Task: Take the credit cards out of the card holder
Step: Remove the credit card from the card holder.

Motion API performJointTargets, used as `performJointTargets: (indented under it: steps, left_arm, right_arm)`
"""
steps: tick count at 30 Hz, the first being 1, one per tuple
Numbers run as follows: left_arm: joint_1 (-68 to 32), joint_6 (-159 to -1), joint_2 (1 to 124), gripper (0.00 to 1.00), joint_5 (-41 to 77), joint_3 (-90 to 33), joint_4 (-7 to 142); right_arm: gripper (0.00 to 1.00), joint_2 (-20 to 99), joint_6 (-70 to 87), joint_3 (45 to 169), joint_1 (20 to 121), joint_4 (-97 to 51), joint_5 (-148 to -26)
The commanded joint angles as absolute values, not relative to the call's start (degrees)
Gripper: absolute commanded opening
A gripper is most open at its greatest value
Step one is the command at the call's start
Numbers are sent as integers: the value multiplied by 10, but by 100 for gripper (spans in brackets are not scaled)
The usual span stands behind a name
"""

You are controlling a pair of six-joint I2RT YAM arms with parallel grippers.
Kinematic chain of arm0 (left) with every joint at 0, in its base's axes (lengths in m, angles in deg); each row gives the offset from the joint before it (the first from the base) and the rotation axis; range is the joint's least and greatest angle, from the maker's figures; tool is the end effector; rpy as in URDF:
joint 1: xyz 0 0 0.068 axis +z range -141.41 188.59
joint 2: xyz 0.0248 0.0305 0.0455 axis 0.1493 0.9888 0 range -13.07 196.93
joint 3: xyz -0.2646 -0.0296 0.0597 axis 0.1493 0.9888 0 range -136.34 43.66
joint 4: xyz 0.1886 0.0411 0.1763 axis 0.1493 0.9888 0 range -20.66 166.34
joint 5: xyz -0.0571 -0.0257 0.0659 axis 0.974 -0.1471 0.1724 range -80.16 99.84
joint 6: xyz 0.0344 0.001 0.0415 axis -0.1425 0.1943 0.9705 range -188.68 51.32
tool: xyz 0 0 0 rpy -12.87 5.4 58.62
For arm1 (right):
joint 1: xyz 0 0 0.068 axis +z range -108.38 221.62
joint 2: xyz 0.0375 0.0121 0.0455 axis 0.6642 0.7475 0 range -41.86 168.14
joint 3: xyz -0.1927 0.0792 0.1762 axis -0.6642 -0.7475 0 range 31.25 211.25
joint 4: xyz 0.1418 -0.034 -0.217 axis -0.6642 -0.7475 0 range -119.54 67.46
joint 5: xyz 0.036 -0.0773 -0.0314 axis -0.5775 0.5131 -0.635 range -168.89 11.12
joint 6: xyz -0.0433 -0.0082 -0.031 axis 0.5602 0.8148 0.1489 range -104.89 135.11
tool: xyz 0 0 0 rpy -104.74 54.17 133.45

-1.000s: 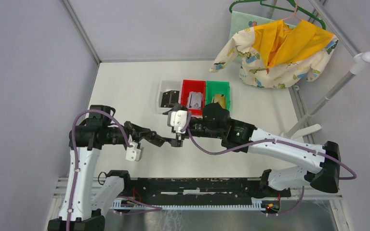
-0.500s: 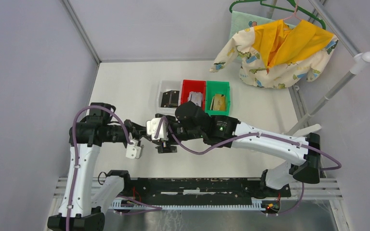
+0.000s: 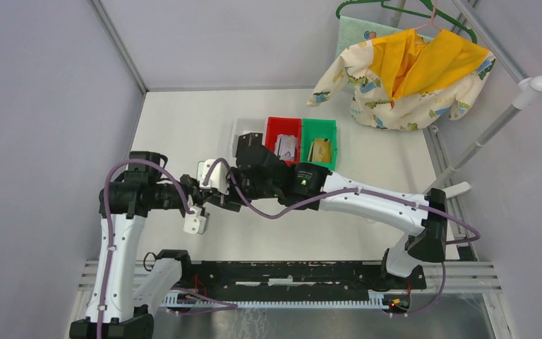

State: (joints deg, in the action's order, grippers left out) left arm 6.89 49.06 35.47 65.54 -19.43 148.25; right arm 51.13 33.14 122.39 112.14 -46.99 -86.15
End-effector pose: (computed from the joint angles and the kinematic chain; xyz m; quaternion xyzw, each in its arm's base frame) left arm 0.1069 -0.0326 0.3462 0.7968 0.3453 -0.0748 0.4903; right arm 0.1219 0.3583 0.3809 -0.6157 0.5837 0.2812 0.4484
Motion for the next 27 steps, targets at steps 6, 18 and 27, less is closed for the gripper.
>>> performJointTargets:
  steps: [6,18,27]
  left_arm:
    - [67,469,284,69,700,-140,1162]
    - [67,-294,199,97,628,-61,858]
    - [67,-327,119,89,671,11,825]
  right_arm:
    - [0,589,230,1374,1112,-581,-752]
    - [0,524,-236,1248,1021,-402,-557]
    - [0,487,-550,1156,1029,-279,-593]
